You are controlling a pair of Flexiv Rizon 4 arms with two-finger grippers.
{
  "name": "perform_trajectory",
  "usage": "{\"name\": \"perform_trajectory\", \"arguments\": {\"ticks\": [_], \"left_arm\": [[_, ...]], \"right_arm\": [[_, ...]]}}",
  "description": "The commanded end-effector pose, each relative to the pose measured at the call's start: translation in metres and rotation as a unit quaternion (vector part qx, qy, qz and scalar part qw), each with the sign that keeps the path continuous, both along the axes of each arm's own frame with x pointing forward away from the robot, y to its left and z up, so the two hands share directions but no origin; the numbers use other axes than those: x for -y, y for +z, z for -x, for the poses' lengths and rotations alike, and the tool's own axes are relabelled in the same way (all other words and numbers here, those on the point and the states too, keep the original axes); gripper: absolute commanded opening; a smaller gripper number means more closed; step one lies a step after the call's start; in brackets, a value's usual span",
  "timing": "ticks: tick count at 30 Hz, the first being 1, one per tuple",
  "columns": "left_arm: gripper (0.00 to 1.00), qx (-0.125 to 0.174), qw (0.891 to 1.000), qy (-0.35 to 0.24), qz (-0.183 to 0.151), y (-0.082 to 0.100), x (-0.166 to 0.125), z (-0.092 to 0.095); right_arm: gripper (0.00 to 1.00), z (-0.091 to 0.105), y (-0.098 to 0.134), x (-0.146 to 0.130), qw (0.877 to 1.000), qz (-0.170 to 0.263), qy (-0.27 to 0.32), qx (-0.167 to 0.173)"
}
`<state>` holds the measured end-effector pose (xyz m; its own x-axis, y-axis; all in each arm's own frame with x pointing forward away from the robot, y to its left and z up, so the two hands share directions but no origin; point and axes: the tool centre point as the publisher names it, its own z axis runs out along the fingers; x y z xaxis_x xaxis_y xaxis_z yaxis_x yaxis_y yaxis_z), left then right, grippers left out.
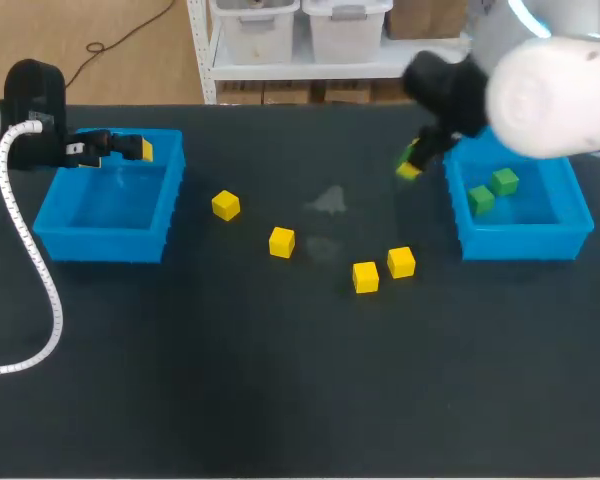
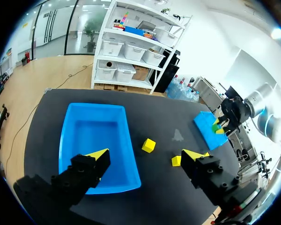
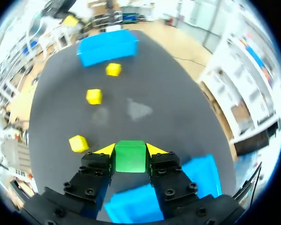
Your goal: Put the green cubes in the right bin and the yellow cubes in the left bin.
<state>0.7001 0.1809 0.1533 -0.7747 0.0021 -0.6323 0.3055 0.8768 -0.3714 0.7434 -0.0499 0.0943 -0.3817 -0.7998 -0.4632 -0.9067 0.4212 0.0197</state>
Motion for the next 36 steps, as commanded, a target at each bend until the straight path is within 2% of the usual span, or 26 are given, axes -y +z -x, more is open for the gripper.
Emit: {"name": "perform_trajectory", "arguments": {"ticks": [1, 5, 10, 18, 20, 21, 22, 23, 24, 25, 26, 36], "left_arm": [[1.0, 0.004, 1.0, -0.004, 0.005, -0.002, -0.002, 0.0], [1.0, 0.004, 1.0, -0.004, 0.005, -0.002, -0.002, 0.0], [1.0, 0.004, 1.0, -0.004, 0.005, -0.002, -0.002, 0.0], [1.0, 0.004, 1.0, -0.004, 0.005, -0.002, -0.002, 0.0], [1.0, 0.004, 1.0, -0.004, 0.005, -0.002, -0.002, 0.0], [1.0, 0.004, 1.0, -0.004, 0.005, -0.002, -0.002, 0.0], [1.0, 0.004, 1.0, -0.004, 0.005, -0.002, -0.002, 0.0], [1.0, 0.004, 1.0, -0.004, 0.005, -0.002, -0.002, 0.0], [1.0, 0.004, 1.0, -0.004, 0.005, -0.002, -0.002, 0.0], [1.0, 0.004, 1.0, -0.004, 0.005, -0.002, -0.002, 0.0], [1.0, 0.004, 1.0, -0.004, 0.005, -0.002, -0.002, 0.0], [1.0, 0.004, 1.0, -0.004, 0.005, -0.002, -0.002, 0.0]], "right_arm": [[0.0, 0.004, -0.016, 0.045, 0.956, -0.142, -0.254, 0.041], [0.0, -0.005, -0.026, 0.071, 0.927, -0.183, -0.324, 0.041], [0.0, -0.01, -0.034, 0.095, 0.901, -0.223, -0.369, 0.046], [0.0, -0.009, -0.037, 0.112, 0.878, -0.265, -0.396, 0.051], [0.0, -0.008, -0.037, 0.114, 0.876, -0.278, -0.391, 0.052], [0.22, -0.007, -0.036, 0.115, 0.875, -0.289, -0.386, 0.051], [0.38, -0.005, -0.034, 0.115, 0.874, -0.294, -0.384, 0.053], [0.49, -0.004, -0.033, 0.115, 0.871, -0.302, -0.385, 0.054], [0.7, -0.004, -0.033, 0.115, 0.871, -0.302, -0.385, 0.054], [0.96, -0.004, -0.033, 0.115, 0.871, -0.302, -0.385, 0.054], [1.0, -0.004, -0.033, 0.115, 0.871, -0.302, -0.385, 0.054], [1.0, -0.004, -0.033, 0.115, 0.871, -0.302, -0.385, 0.054]]}}
